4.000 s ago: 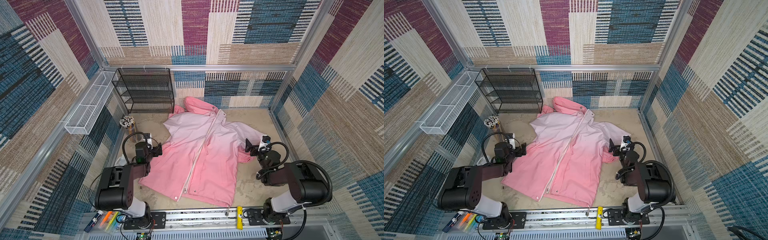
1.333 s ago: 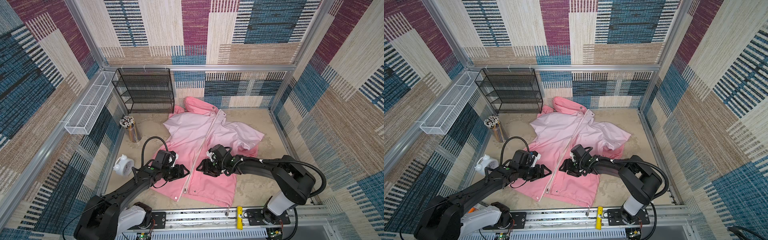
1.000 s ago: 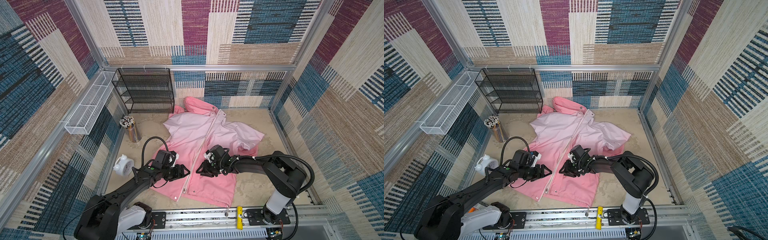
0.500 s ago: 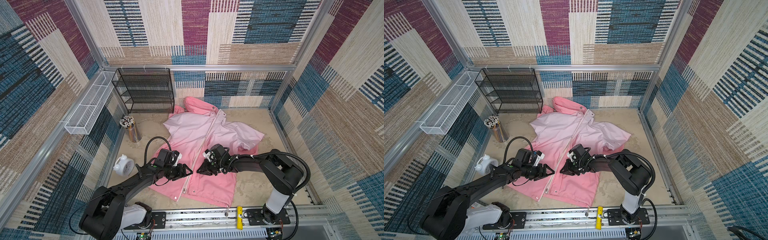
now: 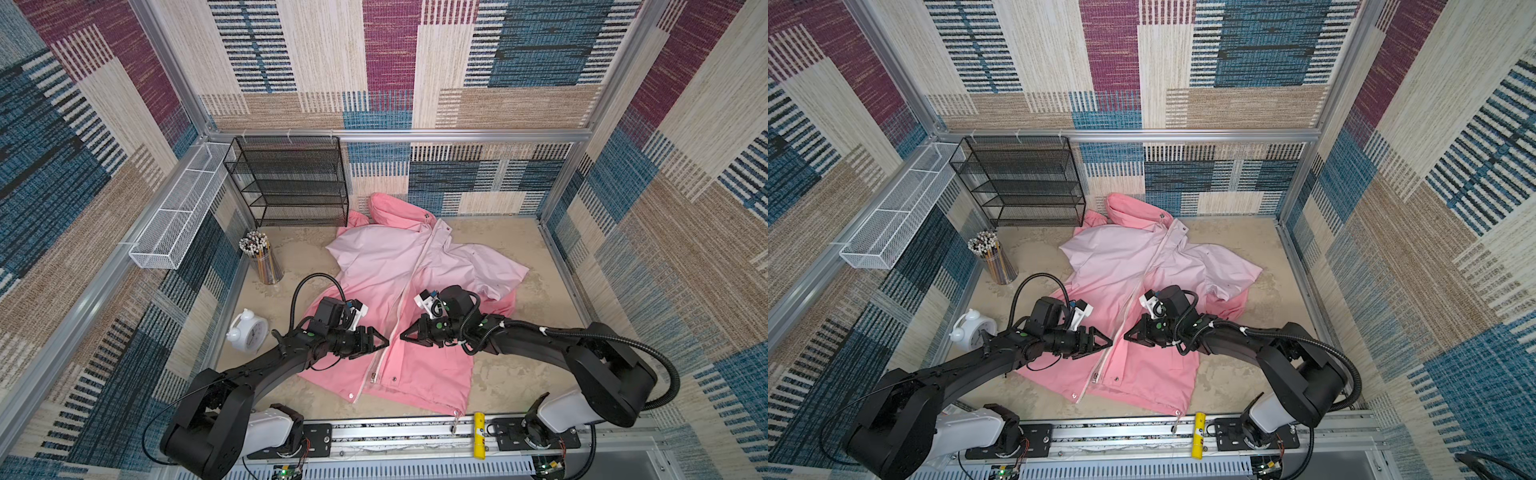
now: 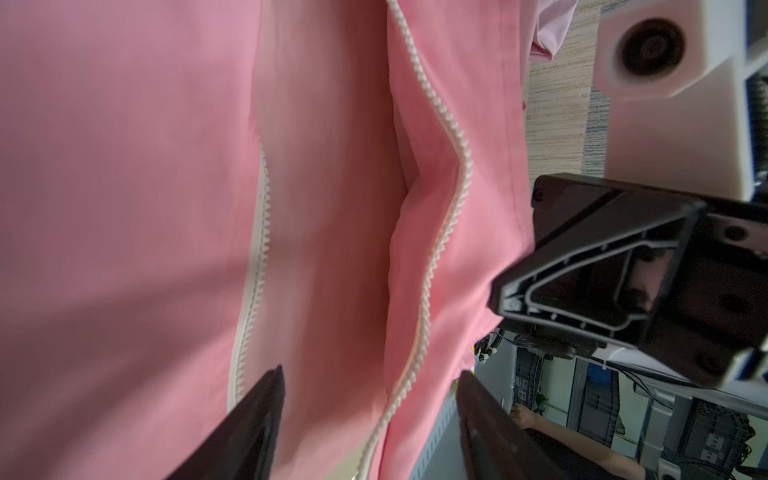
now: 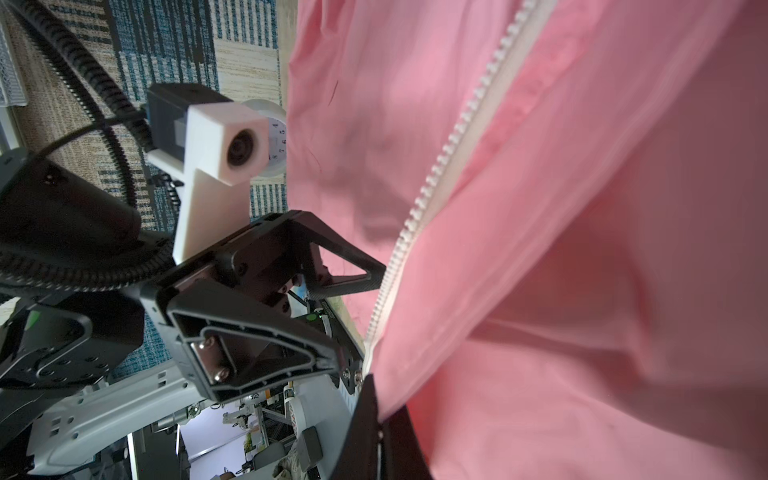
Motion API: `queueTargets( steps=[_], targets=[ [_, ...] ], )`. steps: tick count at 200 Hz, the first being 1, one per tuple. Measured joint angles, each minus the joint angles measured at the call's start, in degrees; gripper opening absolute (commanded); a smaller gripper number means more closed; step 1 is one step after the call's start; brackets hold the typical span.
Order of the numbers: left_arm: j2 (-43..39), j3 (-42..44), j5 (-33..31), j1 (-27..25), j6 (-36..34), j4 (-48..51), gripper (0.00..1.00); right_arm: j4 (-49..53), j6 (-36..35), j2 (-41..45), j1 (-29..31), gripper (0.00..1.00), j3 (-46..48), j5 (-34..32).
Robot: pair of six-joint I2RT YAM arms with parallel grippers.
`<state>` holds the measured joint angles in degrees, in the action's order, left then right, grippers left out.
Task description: Zip up the jacket
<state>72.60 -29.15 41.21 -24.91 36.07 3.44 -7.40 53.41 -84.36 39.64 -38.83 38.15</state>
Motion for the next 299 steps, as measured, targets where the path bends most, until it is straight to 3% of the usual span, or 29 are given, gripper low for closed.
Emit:
queueTargets(
  steps=[35,71,92,169,180,191,215,237,259,299],
  targets=[
    [-0.8,0.9,2.4,-0.2,1.4,-2.9,0.64,0.2,-0.1,0.7,-0.7,0.00,-0.6,0.0],
    [-1.6,1.5,4.5,-0.9,2.8,-5.2,0.49,0.6,-0.4,0.8,-1.4,0.00,-1.0,0.0],
    [-1.0,1.6,5.6,-1.8,2.9,-5.3,0.45,0.9,-0.9,1.2,-1.9,0.00,-1.5,-0.1],
    [-4.2,2.1,5.6,-2.8,3.0,-3.2,0.00,2.8,-2.7,2.1,-2.9,0.00,-3.2,-0.3],
    [-4.5,1.9,5.6,-3.0,2.9,-3.0,0.00,3.5,-3.1,2.4,-3.0,0.17,-3.2,-0.4],
    [-4.5,1.4,5.6,-3.0,3.1,-2.7,0.00,4.9,-3.4,3.1,-3.1,0.40,-3.5,-1.1],
    [-4.3,-0.8,5.8,-3.3,6.2,-4.0,0.00,8.6,-4.2,9.0,-3.3,0.64,-4.2,-5.2],
    [-2.6,-4.5,5.9,-3.4,11.6,-9.2,0.00,10.4,-2.4,19.1,-3.3,0.68,-3.6,-10.1],
    [1.5,-8.2,5.6,-3.4,16.6,-16.4,0.00,10.4,4.3,29.3,-1.6,0.69,0.1,-15.7],
    [8.0,-9.3,3.0,-3.7,27.7,-31.0,0.00,10.3,17.1,35.1,12.7,0.70,3.2,-30.1]
  ],
)
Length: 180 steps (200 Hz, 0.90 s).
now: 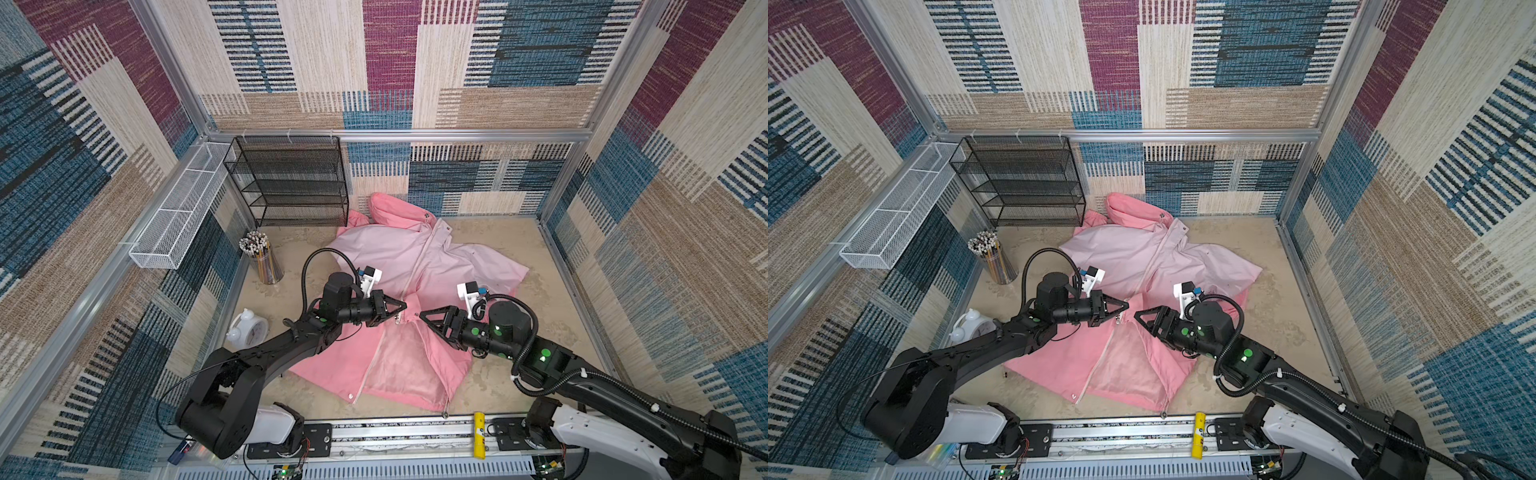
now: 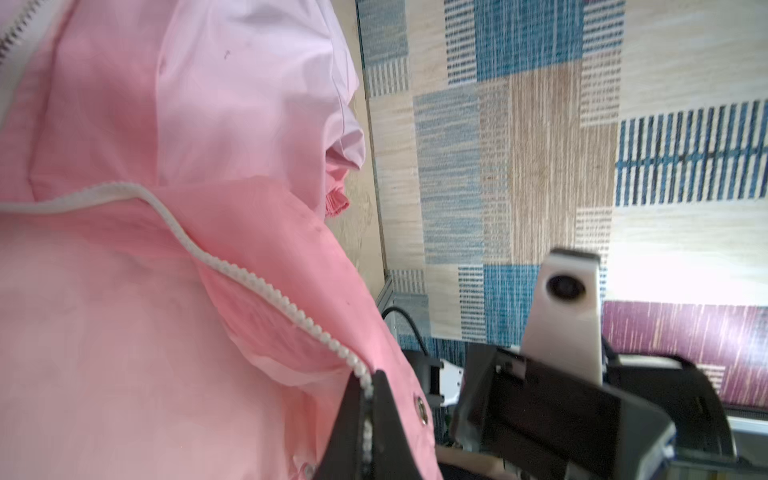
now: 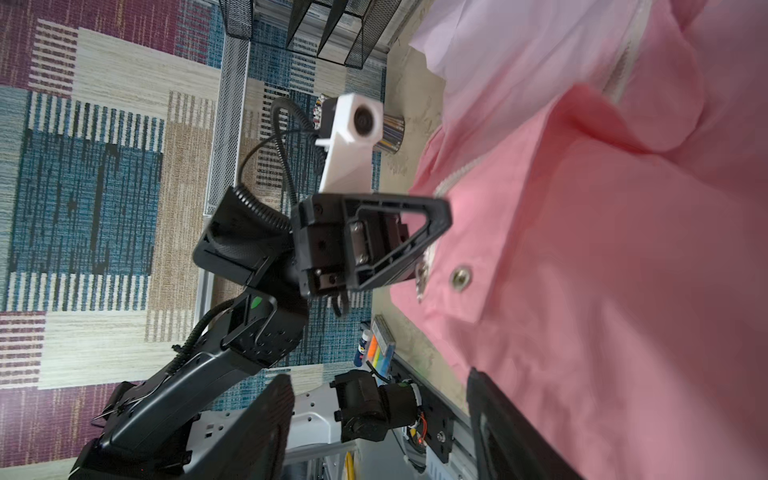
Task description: Zip up the jacket
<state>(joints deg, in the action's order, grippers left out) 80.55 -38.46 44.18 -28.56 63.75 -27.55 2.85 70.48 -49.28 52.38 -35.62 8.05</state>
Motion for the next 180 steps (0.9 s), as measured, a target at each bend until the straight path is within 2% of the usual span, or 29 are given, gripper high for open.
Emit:
queueTargets(
  steps=[13,44,82,131,160,180],
  targets=[
    [0.9,-1.3,-0.6,-0.1,2.4,-1.9,0.00,-0.1,2.9,-0.6,5.1,0.70,-0.8,-5.4],
    [-1.5,-3.5,-2.0,-1.4,2.6,-1.1,0.00,-0.6,9.4,-4.1,14.3,0.70,-2.2,-17.3],
    [-3.9,-0.6,-2.3,-1.6,3.9,-0.4,0.00,-7.0,12.3,-6.6,17.0,0.69,1.3,-28.3],
    [-8.7,2.9,-3.3,-1.8,5.4,0.1,0.00,-18.2,10.5,-8.7,17.8,0.66,4.6,-33.8],
    [-10.3,3.8,-3.5,-1.8,5.8,0.3,0.00,-22.4,10.0,-10.1,17.8,0.61,5.6,-34.1],
    [-10.4,4.6,-3.6,-1.8,6.6,0.3,0.00,-26.6,9.2,-11.0,17.8,0.62,7.1,-33.8]
  ],
)
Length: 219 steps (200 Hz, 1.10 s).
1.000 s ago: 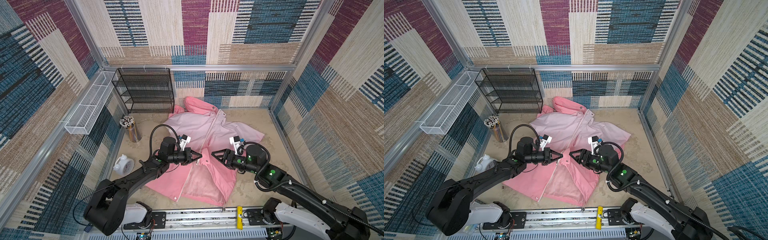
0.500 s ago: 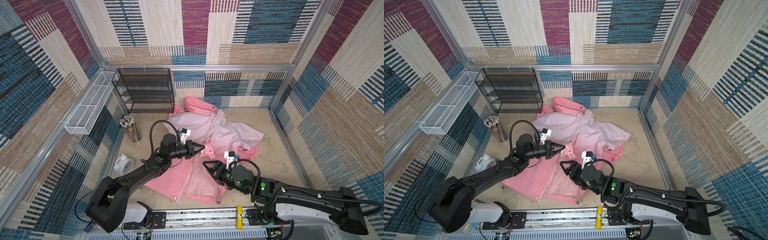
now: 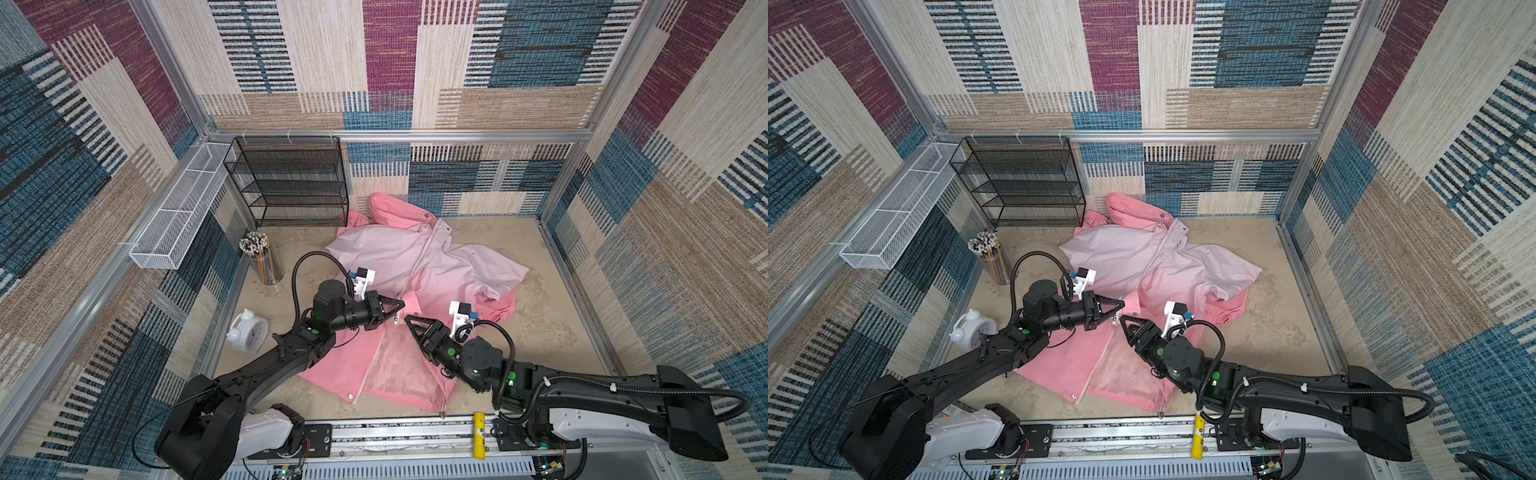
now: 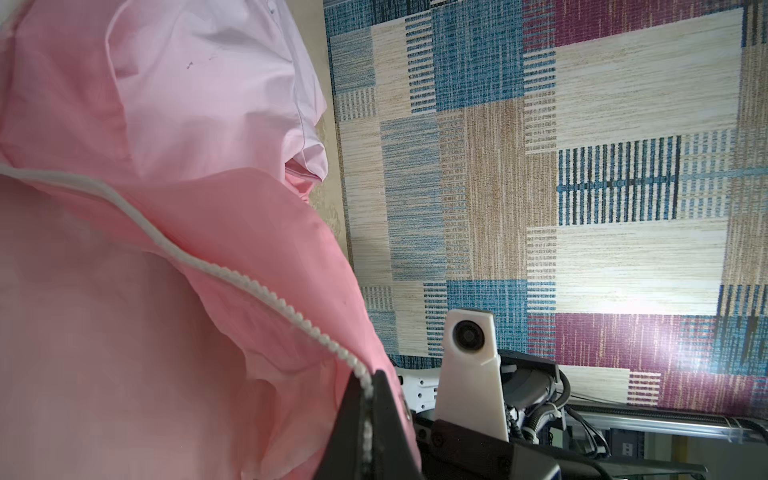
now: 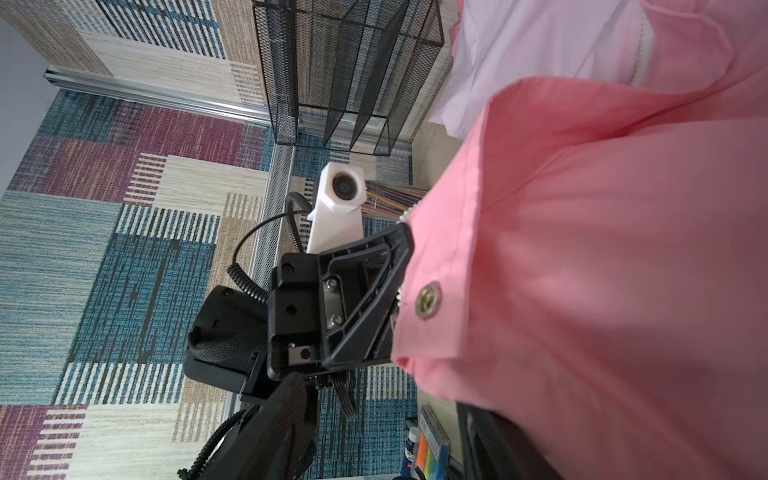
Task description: Zip up the jacket
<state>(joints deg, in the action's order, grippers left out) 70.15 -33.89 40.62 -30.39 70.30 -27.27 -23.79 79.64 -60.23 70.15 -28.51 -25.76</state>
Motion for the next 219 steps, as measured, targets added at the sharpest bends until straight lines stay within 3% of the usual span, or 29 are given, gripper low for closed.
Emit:
queueTargets(
  steps=[52,108,147,219],
  targets=[
    [-0.3,0.3,-0.7,0.0,1.1,-0.8,0.00,-4.1,0.0,-0.2,-0.8,0.60,1.9,1.3],
    [-2.7,2.7,-1.4,0.0,2.2,-1.0,0.00,-9.3,0.0,-5.0,-3.3,0.51,2.1,5.5],
    [-3.0,3.1,-1.5,-0.1,3.5,-1.2,0.00,-11.8,-0.2,-6.8,-4.1,0.40,2.1,8.5],
    [-3.1,4.1,-1.9,-0.5,4.7,-3.3,0.00,-16.3,0.0,-8.1,-5.4,0.32,4.1,10.7]
  ],
)
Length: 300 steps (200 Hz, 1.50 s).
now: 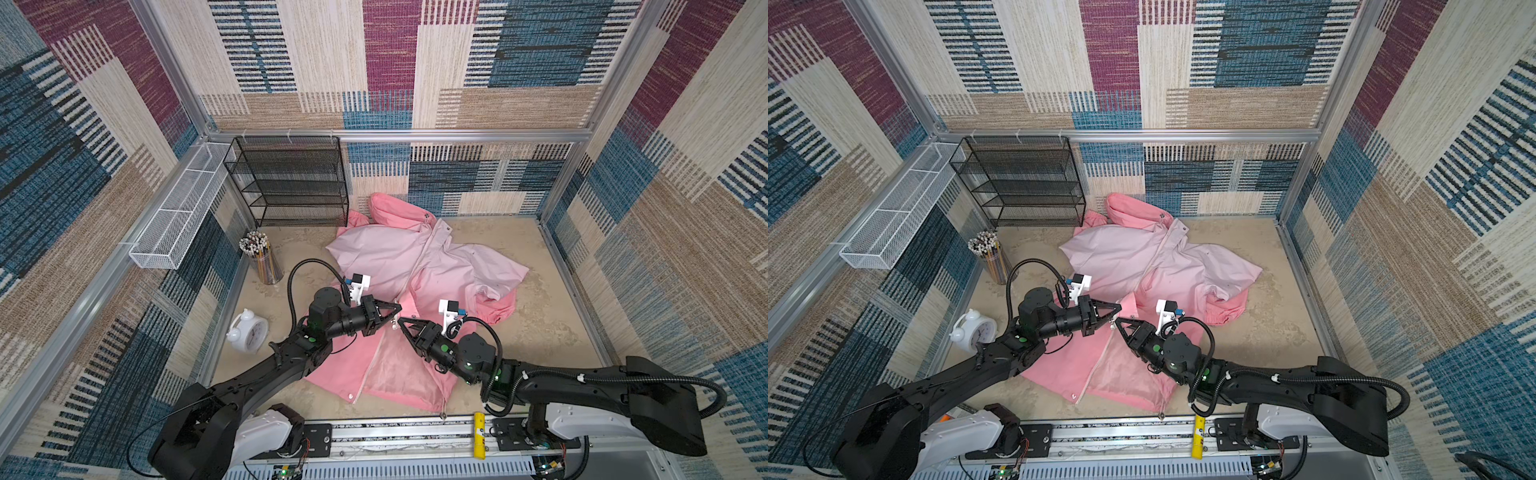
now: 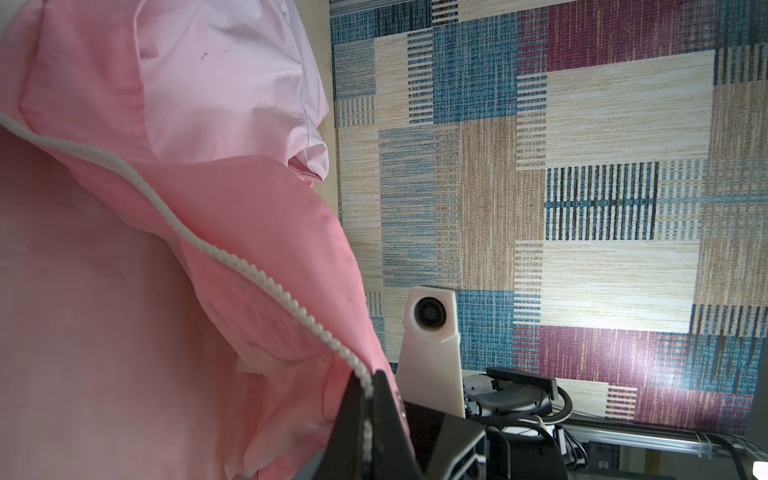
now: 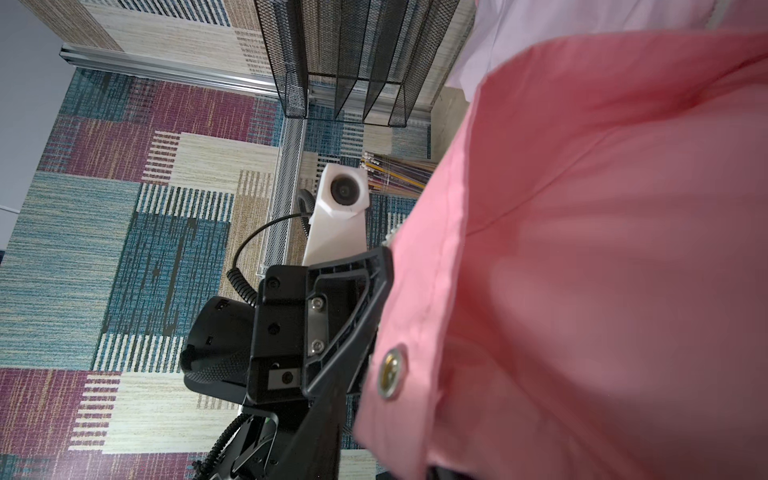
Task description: Zip up the jacket
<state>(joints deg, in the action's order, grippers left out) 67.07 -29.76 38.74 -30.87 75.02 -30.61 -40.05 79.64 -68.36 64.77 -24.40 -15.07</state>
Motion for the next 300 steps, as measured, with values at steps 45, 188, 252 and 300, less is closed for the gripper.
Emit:
queueTargets(
  steps=[45,188,252,300],
  targets=[
    [0.0,0.8,-1.0,-0.9,1.9,-0.9,0.00,-4.2,-0.1,-2.1,-0.8,0.29,0.8,1.1],
    [-13.0,-4.8,-8.5,-1.1,-7.0,22.7,0.62,-2.2,-0.5,5.3,-2.7,0.00,3.7,1.3],
    [-23.1,-4.3,-23.5,-1.1,-11.6,62.9,0.82,2.3,-3.0,11.7,-16.0,0.00,5.5,8.4],
    [-20.7,-3.8,-26.5,-1.1,-7.4,75.3,0.80,1.7,-3.4,9.3,-22.9,0.00,5.7,19.3]
  ],
)
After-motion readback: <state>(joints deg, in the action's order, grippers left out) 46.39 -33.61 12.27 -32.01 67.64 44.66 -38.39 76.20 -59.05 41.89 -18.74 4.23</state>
